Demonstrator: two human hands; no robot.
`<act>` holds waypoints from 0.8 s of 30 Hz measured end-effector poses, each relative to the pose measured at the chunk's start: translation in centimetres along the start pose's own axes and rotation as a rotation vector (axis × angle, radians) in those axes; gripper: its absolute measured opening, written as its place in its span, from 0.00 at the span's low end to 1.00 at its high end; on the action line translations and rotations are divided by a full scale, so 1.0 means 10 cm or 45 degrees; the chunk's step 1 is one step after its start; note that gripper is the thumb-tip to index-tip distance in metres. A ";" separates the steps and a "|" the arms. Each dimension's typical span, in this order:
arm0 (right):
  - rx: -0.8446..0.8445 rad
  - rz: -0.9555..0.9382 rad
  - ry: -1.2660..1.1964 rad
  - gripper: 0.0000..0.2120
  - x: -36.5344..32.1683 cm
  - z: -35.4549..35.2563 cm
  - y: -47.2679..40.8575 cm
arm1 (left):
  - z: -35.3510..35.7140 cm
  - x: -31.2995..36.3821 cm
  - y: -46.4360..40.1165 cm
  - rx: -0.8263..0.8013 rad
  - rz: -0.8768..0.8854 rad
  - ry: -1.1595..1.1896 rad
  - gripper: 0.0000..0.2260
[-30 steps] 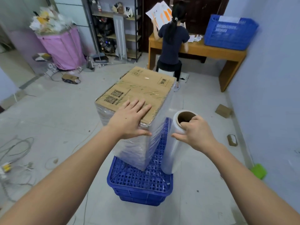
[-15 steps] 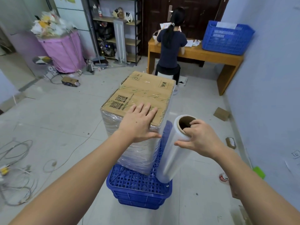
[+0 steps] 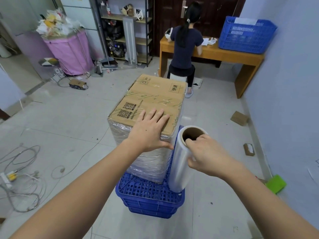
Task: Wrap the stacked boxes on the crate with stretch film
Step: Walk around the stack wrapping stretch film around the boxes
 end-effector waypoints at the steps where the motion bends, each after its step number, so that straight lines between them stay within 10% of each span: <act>1: 0.025 0.044 0.003 0.09 -0.05 -0.02 -0.01 | -0.01 0.00 0.00 -0.013 -0.006 0.016 0.57; 6: 0.126 0.187 0.006 0.31 -0.14 0.06 -0.18 | -0.02 -0.03 -0.05 -0.094 0.019 0.050 0.61; 24: 0.363 -0.242 -0.090 0.25 0.22 -0.01 0.13 | 0.10 0.33 -0.23 -0.001 0.003 -0.089 0.51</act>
Point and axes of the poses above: each hand's wrist, its own y-axis away from the middle knuckle, its own z-axis out of the palm, x = y × z, the point moved 2 cm from there along -y, towards the middle knuckle, and after that the axes turned 12 degrees about y, right-handed, at the moved point
